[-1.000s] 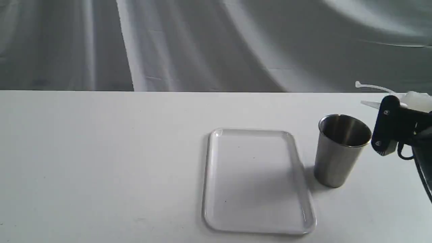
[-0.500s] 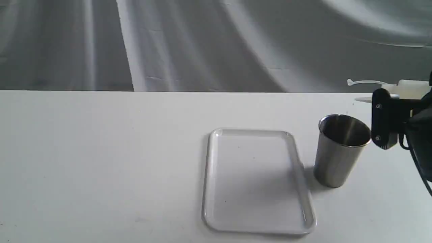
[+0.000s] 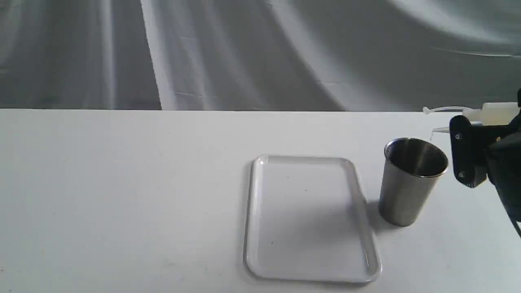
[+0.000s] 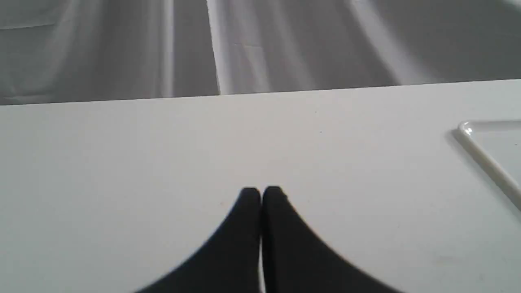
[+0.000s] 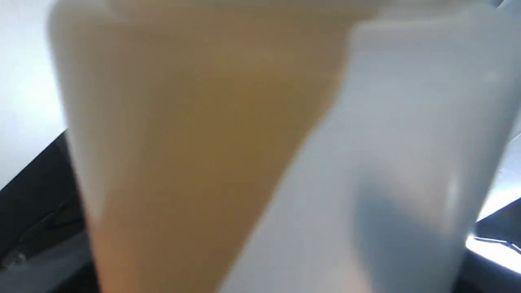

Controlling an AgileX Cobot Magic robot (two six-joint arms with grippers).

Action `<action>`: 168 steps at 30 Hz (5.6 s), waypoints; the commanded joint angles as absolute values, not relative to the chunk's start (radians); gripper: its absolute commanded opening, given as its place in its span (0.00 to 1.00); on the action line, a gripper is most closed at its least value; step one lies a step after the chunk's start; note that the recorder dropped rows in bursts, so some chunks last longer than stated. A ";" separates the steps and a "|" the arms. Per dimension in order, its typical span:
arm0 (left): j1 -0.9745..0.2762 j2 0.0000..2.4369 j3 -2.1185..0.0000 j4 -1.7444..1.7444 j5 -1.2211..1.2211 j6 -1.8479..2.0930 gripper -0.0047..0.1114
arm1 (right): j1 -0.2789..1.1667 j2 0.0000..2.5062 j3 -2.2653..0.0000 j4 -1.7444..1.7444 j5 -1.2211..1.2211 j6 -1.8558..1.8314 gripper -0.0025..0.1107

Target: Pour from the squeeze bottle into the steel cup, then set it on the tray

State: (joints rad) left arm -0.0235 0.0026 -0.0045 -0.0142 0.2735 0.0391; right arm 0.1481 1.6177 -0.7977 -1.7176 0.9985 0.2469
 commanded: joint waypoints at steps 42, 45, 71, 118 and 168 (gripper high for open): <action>-0.022 0.000 0.000 -0.015 0.266 0.037 0.04 | 0.149 1.613 -0.805 -1.736 1.009 0.227 0.02; -0.022 0.000 0.000 -0.015 0.266 0.037 0.04 | 0.149 1.613 -0.805 -1.730 1.009 0.254 0.02; -0.022 0.000 0.000 -0.015 0.266 0.037 0.04 | 0.149 1.613 -0.719 -1.648 0.972 0.648 0.02; -0.022 0.000 0.000 -0.015 0.266 0.037 0.04 | 0.149 0.933 -0.723 -1.376 0.370 1.400 0.02; -0.022 0.000 0.000 -0.015 0.266 0.037 0.04 | 0.288 1.044 -0.638 -0.200 -0.328 0.101 0.02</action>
State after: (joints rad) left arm -0.0235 0.0026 -0.0045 -0.0142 0.2735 0.0391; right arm 0.2779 1.0208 -0.6341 -0.2079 -0.2946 0.1013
